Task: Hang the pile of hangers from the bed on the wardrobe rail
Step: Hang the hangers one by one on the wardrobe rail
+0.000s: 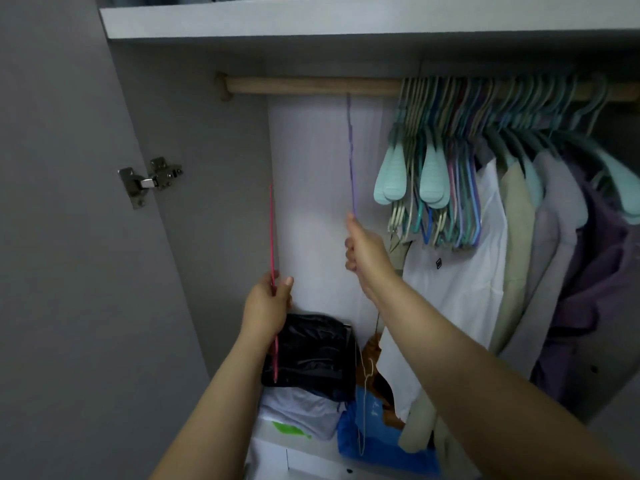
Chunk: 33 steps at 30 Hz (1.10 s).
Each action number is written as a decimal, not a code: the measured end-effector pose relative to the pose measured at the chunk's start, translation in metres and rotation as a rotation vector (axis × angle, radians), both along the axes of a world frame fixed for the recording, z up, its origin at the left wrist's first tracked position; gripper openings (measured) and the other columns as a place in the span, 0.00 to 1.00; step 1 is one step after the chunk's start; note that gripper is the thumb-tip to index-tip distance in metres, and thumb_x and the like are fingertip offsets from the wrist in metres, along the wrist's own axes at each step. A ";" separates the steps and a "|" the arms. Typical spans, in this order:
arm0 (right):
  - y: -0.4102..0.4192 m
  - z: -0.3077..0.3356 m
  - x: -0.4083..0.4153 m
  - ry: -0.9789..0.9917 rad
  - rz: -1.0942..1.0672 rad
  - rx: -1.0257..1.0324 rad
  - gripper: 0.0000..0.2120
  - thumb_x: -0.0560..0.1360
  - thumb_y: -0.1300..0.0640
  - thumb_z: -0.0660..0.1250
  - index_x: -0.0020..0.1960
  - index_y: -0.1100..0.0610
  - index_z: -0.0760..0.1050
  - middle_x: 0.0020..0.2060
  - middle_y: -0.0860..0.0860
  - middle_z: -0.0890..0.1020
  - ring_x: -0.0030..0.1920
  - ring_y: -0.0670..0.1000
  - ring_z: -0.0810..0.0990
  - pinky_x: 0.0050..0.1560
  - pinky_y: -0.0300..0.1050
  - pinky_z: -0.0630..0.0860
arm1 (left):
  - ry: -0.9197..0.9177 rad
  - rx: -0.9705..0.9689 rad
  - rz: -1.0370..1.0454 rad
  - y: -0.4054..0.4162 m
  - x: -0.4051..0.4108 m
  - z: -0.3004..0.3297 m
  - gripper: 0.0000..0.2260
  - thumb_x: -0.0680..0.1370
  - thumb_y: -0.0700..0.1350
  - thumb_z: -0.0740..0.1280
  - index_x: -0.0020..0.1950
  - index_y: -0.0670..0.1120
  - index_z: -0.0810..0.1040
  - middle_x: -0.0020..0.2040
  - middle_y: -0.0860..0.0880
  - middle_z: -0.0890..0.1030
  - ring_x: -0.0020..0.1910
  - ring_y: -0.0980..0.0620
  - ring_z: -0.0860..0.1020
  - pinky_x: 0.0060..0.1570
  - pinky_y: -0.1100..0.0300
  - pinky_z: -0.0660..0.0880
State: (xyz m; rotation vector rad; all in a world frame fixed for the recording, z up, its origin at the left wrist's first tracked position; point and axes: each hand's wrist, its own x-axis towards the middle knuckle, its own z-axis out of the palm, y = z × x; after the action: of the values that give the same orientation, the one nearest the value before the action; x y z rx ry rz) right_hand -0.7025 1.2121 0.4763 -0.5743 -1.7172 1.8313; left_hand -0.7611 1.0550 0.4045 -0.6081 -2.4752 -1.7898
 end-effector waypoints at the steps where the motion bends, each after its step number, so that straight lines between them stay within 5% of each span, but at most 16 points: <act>1: 0.002 0.020 -0.013 0.002 -0.013 -0.028 0.14 0.78 0.41 0.59 0.45 0.52 0.69 0.30 0.47 0.63 0.28 0.45 0.61 0.27 0.39 0.59 | 0.015 -0.005 0.017 -0.001 0.001 -0.001 0.10 0.82 0.46 0.61 0.61 0.43 0.74 0.32 0.51 0.77 0.31 0.55 0.75 0.34 0.60 0.68; 7: 0.012 0.084 -0.057 -0.015 -0.058 -0.115 0.22 0.77 0.34 0.52 0.56 0.51 0.69 0.30 0.49 0.63 0.25 0.47 0.60 0.22 0.37 0.56 | 0.097 0.088 0.127 -0.017 0.000 0.010 0.10 0.83 0.44 0.56 0.59 0.45 0.75 0.33 0.51 0.76 0.32 0.52 0.73 0.36 0.58 0.65; 10: 0.019 0.080 -0.063 0.021 -0.073 -0.279 0.16 0.78 0.39 0.55 0.44 0.51 0.69 0.29 0.49 0.62 0.24 0.46 0.56 0.24 0.34 0.53 | 0.049 0.204 0.103 -0.027 -0.006 0.016 0.11 0.84 0.44 0.55 0.59 0.47 0.77 0.30 0.50 0.71 0.26 0.55 0.68 0.30 0.58 0.65; 13: 0.024 0.070 -0.059 0.181 -0.183 -0.348 0.12 0.78 0.43 0.58 0.44 0.51 0.71 0.31 0.48 0.65 0.26 0.46 0.62 0.22 0.33 0.60 | -0.142 0.405 0.019 -0.033 -0.006 0.020 0.12 0.85 0.44 0.53 0.58 0.47 0.77 0.25 0.54 0.64 0.20 0.59 0.60 0.23 0.67 0.60; 16: 0.029 0.056 -0.046 0.233 -0.180 -0.415 0.19 0.77 0.39 0.60 0.60 0.52 0.71 0.47 0.52 0.75 0.41 0.48 0.73 0.42 0.43 0.76 | -0.391 0.669 -0.161 -0.039 0.000 0.025 0.12 0.86 0.44 0.51 0.55 0.46 0.74 0.22 0.56 0.59 0.18 0.60 0.55 0.20 0.71 0.53; 18: 0.027 0.040 -0.033 0.104 -0.072 -0.400 0.35 0.73 0.30 0.57 0.73 0.49 0.61 0.70 0.54 0.67 0.64 0.54 0.71 0.63 0.58 0.70 | -0.553 0.877 -0.263 -0.040 0.001 0.025 0.12 0.85 0.43 0.51 0.52 0.46 0.73 0.22 0.56 0.58 0.17 0.61 0.54 0.19 0.70 0.51; 20: 0.009 0.011 -0.016 -0.114 0.036 -0.367 0.45 0.69 0.25 0.54 0.77 0.50 0.52 0.76 0.55 0.59 0.71 0.60 0.65 0.66 0.65 0.67 | -0.659 1.026 -0.318 -0.039 0.001 0.025 0.12 0.85 0.42 0.51 0.50 0.46 0.72 0.22 0.55 0.58 0.19 0.60 0.51 0.18 0.69 0.51; 23: -0.035 -0.048 0.014 -0.542 0.467 -0.293 0.51 0.67 0.23 0.49 0.77 0.59 0.52 0.73 0.60 0.64 0.64 0.62 0.74 0.59 0.60 0.75 | -0.712 1.146 -0.393 -0.031 0.002 0.024 0.07 0.80 0.42 0.55 0.48 0.47 0.72 0.22 0.54 0.59 0.24 0.56 0.48 0.17 0.68 0.52; 26: -0.073 -0.083 0.034 -0.562 0.764 -0.387 0.41 0.74 0.29 0.49 0.68 0.62 0.67 0.57 0.61 0.78 0.51 0.58 0.81 0.50 0.52 0.79 | -0.705 1.166 -0.407 -0.021 0.001 0.020 0.05 0.78 0.41 0.56 0.47 0.48 0.71 0.23 0.54 0.60 0.24 0.57 0.49 0.18 0.68 0.54; 29: -0.092 -0.086 0.042 -0.293 0.514 -0.512 0.19 0.81 0.44 0.55 0.55 0.60 0.71 0.33 0.53 0.75 0.30 0.50 0.75 0.33 0.44 0.79 | -0.708 1.098 -0.353 -0.013 -0.004 0.014 0.11 0.83 0.40 0.50 0.46 0.47 0.70 0.24 0.54 0.60 0.19 0.59 0.57 0.20 0.68 0.57; 33: -0.081 -0.080 0.051 -0.105 0.268 -0.455 0.15 0.83 0.48 0.48 0.49 0.57 0.67 0.41 0.55 0.81 0.26 0.51 0.78 0.23 0.37 0.71 | -0.617 0.864 -0.272 -0.001 -0.004 0.007 0.11 0.85 0.44 0.50 0.50 0.47 0.71 0.26 0.52 0.67 0.23 0.56 0.67 0.26 0.63 0.70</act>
State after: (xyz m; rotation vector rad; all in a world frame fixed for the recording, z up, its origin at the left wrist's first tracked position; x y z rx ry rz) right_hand -0.6520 1.1308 0.3968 -0.6503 -1.4998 2.4508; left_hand -0.7655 1.0542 0.4119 -0.3481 -1.5424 -3.2079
